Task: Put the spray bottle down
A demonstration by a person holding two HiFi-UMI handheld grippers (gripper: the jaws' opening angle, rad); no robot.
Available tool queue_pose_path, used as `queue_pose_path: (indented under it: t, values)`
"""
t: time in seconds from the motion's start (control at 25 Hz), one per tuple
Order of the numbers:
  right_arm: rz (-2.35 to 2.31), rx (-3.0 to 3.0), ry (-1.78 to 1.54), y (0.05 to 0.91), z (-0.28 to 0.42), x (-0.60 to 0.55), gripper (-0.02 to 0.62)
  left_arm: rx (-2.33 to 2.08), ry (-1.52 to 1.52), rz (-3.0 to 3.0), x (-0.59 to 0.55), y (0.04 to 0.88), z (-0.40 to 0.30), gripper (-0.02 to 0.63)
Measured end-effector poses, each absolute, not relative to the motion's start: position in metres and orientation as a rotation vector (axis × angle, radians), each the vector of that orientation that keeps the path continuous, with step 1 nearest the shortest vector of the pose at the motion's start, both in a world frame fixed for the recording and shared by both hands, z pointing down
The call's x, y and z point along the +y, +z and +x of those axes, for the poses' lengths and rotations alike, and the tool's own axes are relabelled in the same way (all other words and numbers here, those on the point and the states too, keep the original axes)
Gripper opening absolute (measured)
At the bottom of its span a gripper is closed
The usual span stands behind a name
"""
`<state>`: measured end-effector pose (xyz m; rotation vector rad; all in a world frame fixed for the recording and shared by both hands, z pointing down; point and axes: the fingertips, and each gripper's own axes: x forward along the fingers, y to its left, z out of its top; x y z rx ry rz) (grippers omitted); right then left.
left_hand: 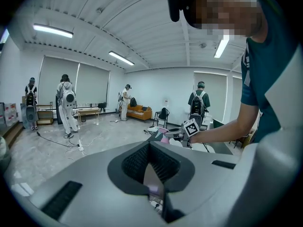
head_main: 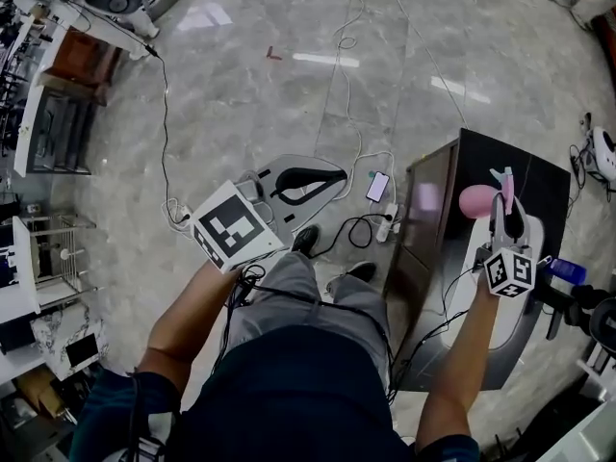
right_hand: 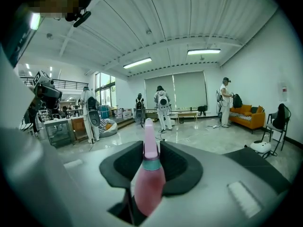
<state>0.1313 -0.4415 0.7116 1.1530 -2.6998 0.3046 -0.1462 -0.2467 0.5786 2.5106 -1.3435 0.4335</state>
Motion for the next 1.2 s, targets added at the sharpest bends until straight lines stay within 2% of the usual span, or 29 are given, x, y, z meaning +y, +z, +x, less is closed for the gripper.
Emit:
queue_pose_path:
  t: [0.28,0.52,1.0,1.08,1.2]
  values:
    - [1.179,-2.633,0.317,0.708,0.131,-0.434,0.126,-1.357,0.394,2.52,-0.245,0.557,-0.163,0.005]
    - [1.217,-2.594,0.314,0.687,0.13,-0.427,0.161,-1.35,0.371,2.545,-0.241,0.536,-0.18,0.005]
    - [1.383,-2.619,0.133,0.557,0.139,-0.377,0.169,-1.254,0.332,2.692,-0.235,0.474,-0.182,0.005]
    - [1.406,-2.629,0.115,0.531,0.14,-0.362,0.165,-1.221,0.327,2.727,-0.233,0.464,-0.177,0.005]
    - [1.418,-2.639,0.112,0.495,0.143,-0.34,0.102,-1.168,0.327,2.778,-0.231,0.449,-0.164,0.005]
